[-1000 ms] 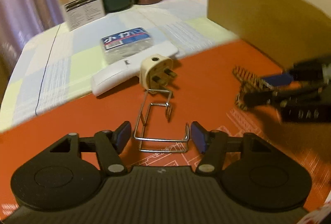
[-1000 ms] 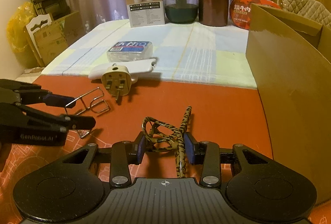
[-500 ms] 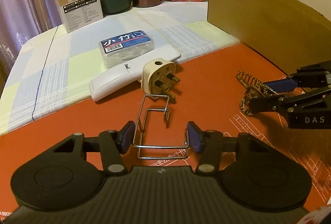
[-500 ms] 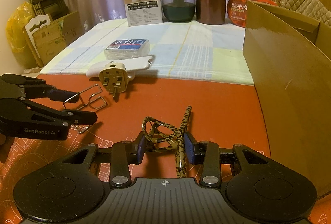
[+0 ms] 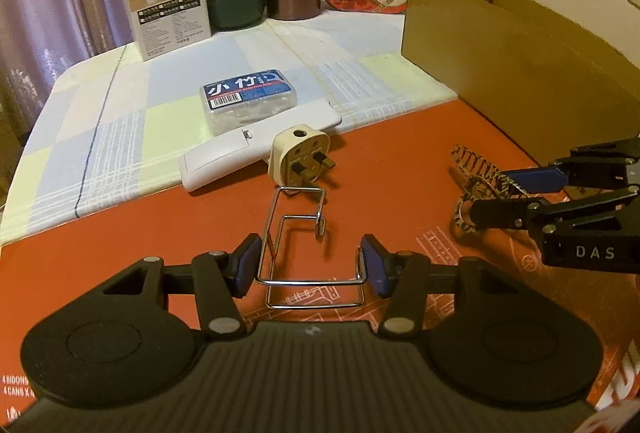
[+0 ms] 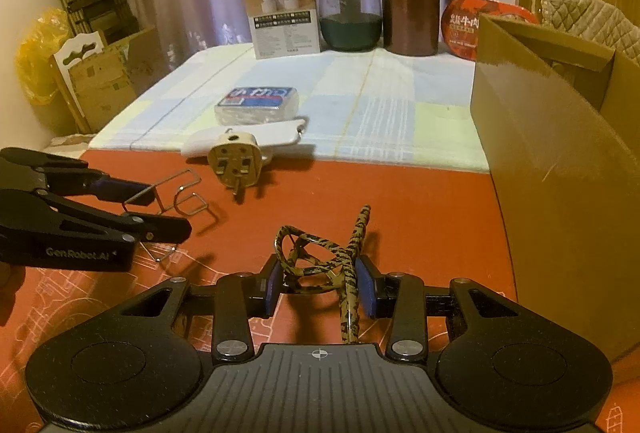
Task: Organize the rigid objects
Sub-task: 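Grasp the braided leopard-print cord with the right tool while the left tool grasps the wire stand, then carry the cord and wire stand into the cardboard box and release both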
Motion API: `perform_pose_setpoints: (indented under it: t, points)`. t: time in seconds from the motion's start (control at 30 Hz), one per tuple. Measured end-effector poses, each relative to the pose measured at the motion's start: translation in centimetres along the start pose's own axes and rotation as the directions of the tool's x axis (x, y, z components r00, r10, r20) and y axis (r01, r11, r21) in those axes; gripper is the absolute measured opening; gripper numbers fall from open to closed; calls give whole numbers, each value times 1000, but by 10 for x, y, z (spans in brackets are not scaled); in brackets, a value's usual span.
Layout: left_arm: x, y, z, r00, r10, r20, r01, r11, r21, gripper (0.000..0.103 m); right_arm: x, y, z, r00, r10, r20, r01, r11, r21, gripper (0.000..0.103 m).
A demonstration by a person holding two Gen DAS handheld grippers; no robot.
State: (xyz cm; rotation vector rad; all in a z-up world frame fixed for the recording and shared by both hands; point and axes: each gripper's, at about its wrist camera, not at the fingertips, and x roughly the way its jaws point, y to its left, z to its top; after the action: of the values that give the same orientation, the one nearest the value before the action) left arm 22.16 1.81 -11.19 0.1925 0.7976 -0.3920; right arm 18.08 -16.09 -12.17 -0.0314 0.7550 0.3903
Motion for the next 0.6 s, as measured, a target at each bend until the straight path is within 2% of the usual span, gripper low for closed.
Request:
perform_pose_setpoints:
  t: [0.2,0.6]
  points:
    - [-27,-9,2,999,47,17,-46,996,-82,49,-22,4,6,1000,0,24,0,1000,-4,36]
    - [-96,-54,17,993,64,104,-50,991,-125,49,-95,2,16,996,-8,89,8,1000,2,36]
